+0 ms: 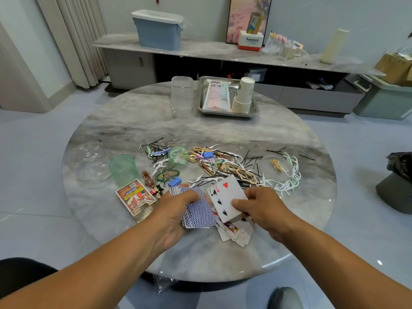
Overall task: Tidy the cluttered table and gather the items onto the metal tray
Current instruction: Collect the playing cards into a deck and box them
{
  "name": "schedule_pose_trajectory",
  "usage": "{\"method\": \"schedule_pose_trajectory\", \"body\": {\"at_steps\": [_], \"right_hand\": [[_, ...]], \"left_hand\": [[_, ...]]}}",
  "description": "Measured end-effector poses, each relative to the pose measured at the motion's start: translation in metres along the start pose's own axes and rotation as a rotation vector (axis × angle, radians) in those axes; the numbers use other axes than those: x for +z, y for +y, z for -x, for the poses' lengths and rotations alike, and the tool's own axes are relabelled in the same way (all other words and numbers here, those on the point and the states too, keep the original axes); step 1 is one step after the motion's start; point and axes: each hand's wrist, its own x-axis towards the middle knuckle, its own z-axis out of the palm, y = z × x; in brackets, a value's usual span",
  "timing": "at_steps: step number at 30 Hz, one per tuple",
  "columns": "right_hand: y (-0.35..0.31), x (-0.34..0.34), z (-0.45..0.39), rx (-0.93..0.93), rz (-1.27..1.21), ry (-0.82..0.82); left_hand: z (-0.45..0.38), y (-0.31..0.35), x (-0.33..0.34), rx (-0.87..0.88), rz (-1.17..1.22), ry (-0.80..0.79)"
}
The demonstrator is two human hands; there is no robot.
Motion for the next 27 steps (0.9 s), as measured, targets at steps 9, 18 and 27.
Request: {"method": "schedule_pose_trajectory", "body": {"at_steps": [9, 18, 27], "right_hand": [[0.009, 0.005, 0.004, -0.212, 0.536, 0.281], [-0.009, 0.013, 0.016, -0.026, -0.197, -0.229], [-0.010, 0.010, 0.016, 0.044, -0.319, -0.277]], "left_hand": [[-0.001, -0.003, -0.002, 0.021, -0.049, -0.034], [0.004, -0.002, 0.002, 0.008, 0.014, -0.157], [0.003, -0.004, 0.004, 0.148, -0.048, -0.116]]}}
